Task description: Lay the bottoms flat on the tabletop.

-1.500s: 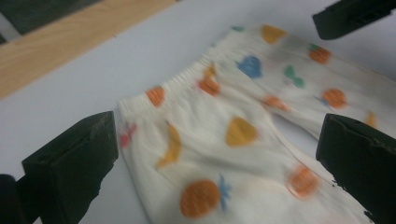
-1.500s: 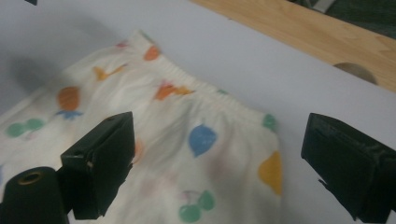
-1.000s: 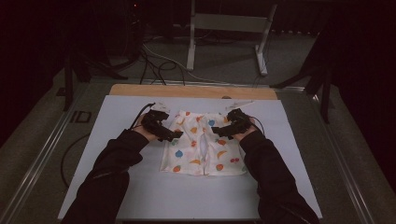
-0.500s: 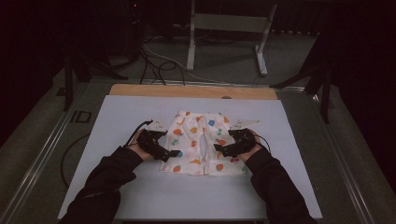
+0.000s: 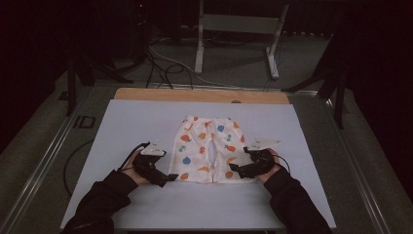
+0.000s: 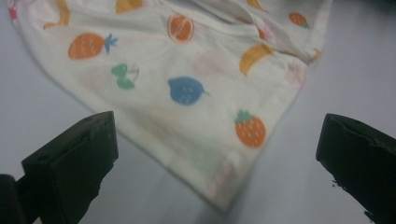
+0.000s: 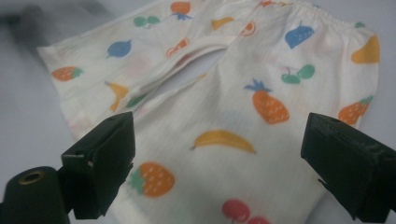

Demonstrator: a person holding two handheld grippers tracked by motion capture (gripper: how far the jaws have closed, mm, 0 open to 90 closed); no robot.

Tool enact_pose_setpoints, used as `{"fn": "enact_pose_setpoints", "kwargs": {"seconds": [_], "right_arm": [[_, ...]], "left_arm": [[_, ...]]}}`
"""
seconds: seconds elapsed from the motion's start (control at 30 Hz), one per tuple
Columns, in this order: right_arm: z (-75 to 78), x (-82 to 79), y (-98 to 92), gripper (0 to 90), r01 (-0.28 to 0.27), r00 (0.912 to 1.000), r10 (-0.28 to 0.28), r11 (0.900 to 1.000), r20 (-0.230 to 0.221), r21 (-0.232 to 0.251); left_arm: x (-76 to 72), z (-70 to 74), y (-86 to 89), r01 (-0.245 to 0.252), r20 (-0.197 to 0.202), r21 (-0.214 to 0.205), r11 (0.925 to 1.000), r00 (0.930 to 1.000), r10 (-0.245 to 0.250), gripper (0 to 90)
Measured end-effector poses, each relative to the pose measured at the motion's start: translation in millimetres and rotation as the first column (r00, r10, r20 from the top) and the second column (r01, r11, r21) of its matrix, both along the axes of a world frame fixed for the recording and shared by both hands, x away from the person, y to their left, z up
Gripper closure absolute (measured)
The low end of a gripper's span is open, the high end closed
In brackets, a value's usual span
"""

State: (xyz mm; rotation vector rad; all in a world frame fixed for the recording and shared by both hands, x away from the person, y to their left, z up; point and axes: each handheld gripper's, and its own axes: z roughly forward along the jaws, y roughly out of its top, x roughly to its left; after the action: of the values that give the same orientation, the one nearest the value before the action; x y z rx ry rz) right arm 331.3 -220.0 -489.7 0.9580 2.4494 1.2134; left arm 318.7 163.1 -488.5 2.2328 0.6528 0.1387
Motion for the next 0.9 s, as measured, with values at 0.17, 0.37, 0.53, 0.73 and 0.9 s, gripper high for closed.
{"fn": "enact_pose_setpoints", "kwargs": {"seconds": [0.17,0.37,0.53,0.73,0.9], "right_arm": [[-1.3,-13.6,-6.3,10.2,-0.018,0.9998,0.018,0.9997,-0.001,-0.015],[-0.2,-29.3,-15.5,10.2,-0.032,0.9995,0.032,0.9995,-0.004,0.000],[0.8,-39.6,-25.7,10.1,-0.025,0.9997,0.025,0.9996,-0.002,0.010],[-0.4,-57.6,-36.2,10.1,-0.013,0.9998,0.013,0.9998,0.012,0.011],[-6.8,-69.4,-48.1,10.1,-0.008,1.0000,0.008,0.9998,0.001,-0.021]], "left_arm": [[-15.2,-3.2,19.5,-0.026,-0.004,-0.018,0.9995,0.9997,0.026,0.1],[-32.6,-2.1,40.9,-0.040,-0.008,-0.010,0.9991,0.9992,0.040,0.1],[-47.2,-2.2,54.1,-0.058,-0.007,-0.034,0.9978,0.9983,0.058,0.2],[-62.9,-9.8,64.1,-0.076,-0.027,-0.028,0.9967,0.9968,0.075,0.2],[-70.6,-10.9,74.8,-0.088,-0.024,-0.041,0.9953,0.9959,0.087,0.2]]}}
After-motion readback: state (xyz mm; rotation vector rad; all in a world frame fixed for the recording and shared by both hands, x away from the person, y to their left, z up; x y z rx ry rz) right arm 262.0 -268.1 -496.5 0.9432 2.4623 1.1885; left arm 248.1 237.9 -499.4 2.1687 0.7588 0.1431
